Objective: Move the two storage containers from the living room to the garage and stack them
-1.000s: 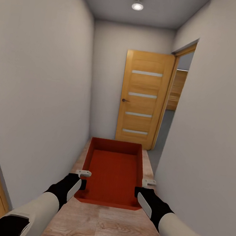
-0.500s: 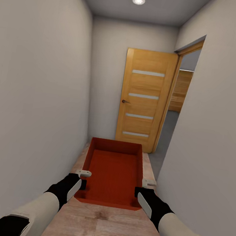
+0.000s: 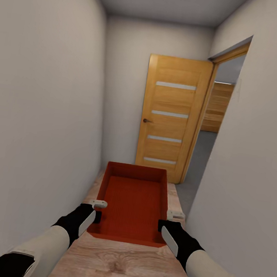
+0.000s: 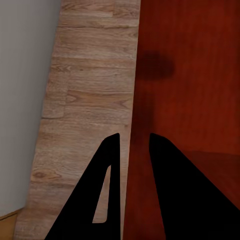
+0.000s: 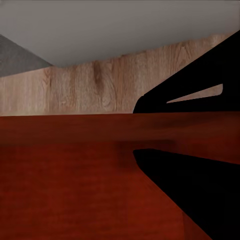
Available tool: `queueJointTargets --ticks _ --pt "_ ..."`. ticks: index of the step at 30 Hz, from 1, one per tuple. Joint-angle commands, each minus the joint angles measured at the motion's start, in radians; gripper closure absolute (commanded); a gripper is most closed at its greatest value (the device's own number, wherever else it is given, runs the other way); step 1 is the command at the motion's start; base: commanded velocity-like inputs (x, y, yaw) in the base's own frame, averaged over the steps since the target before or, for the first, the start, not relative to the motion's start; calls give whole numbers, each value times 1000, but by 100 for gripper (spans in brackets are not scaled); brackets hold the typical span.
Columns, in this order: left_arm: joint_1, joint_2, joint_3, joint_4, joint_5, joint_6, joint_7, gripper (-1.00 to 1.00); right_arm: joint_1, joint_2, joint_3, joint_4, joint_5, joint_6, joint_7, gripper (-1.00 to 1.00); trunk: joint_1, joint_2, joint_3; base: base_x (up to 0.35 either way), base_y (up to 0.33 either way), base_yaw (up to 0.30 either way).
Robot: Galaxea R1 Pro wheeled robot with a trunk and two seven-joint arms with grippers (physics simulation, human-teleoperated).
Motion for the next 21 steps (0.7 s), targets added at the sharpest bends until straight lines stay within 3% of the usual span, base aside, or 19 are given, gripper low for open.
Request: queueJointTargets --ticks 1,21 --pt "1 0 -6 0 -29 12 22 100 -2 -1 -11 -8 21 8 -9 100 1 -2 -2 322 0 0" --pt "0 0 -6 4 -29 12 22 100 -2 -1 -11 -8 21 7 -9 100 1 -2 -2 322 0 0"
